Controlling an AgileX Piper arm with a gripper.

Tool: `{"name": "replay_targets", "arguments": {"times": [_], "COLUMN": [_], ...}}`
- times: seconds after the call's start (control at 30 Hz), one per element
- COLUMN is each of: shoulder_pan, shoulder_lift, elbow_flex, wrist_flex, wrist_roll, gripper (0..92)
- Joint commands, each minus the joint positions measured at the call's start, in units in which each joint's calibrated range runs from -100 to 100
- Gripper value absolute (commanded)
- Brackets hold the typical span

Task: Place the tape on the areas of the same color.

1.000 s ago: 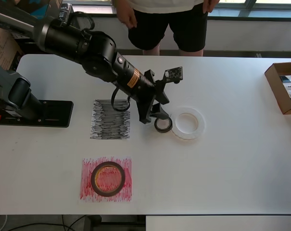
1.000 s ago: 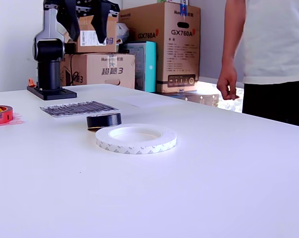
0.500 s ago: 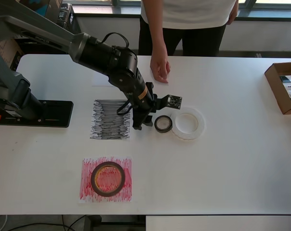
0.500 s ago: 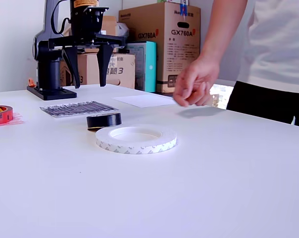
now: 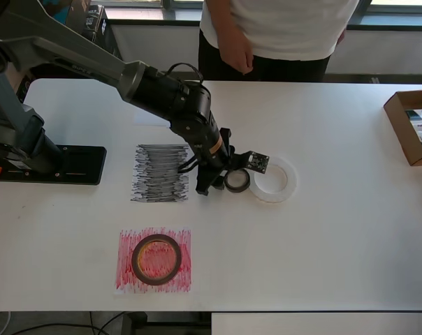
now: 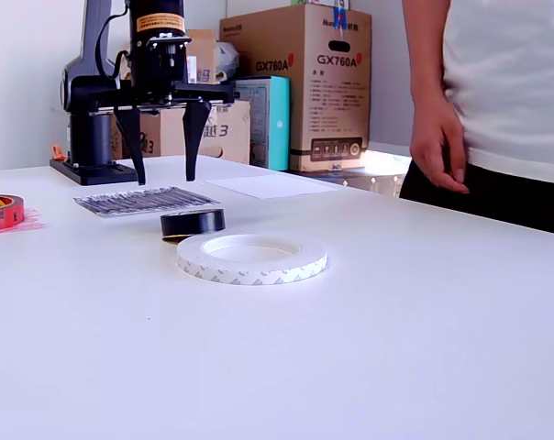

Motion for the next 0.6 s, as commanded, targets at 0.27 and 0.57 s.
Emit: {"name": "replay_targets", "arguments": {"times": [0.27, 0.57], "shoulder_pan": [-1.26, -1.34], "shoulder_lift": [4.36, 7.36], "elbow_flex": [-4.23, -7.42], "wrist_flex": [-0.16, -0.16], "wrist_roll": [1.03, 1.03], "gripper": [58.0, 58.0]}}
